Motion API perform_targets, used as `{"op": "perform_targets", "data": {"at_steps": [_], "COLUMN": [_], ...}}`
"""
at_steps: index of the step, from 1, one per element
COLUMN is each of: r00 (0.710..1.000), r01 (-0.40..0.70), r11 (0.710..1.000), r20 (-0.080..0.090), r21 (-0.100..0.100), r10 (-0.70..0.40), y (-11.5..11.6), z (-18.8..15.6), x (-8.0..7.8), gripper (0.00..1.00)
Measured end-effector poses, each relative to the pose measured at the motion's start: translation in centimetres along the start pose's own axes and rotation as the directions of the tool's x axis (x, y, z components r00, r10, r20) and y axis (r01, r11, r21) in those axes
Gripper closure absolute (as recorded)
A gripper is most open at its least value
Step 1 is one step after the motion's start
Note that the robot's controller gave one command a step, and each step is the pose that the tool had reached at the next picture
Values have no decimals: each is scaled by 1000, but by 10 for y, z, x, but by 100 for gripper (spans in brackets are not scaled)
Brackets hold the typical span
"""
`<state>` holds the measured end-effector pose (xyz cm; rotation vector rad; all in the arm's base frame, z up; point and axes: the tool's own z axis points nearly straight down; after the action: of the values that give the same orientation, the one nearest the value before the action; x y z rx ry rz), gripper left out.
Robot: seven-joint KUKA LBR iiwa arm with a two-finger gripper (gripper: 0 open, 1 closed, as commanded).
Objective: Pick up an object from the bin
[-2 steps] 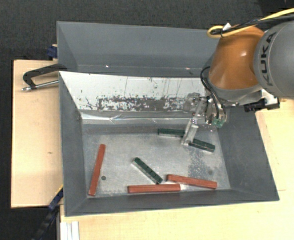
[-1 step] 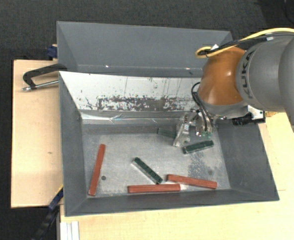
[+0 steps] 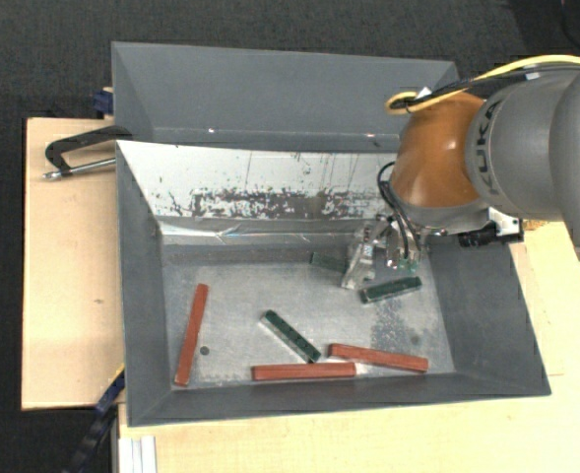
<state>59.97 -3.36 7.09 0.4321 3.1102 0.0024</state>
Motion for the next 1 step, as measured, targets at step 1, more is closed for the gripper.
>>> {"op": "perform_targets", "data": {"at_steps": [1], "r00": [1000], "r01": [-2], "r11": [1000], "r20": [4], "r21": [-1], "r10": [2], "y": [12], "z": [-127], "x": [8], "gripper": [100]}}
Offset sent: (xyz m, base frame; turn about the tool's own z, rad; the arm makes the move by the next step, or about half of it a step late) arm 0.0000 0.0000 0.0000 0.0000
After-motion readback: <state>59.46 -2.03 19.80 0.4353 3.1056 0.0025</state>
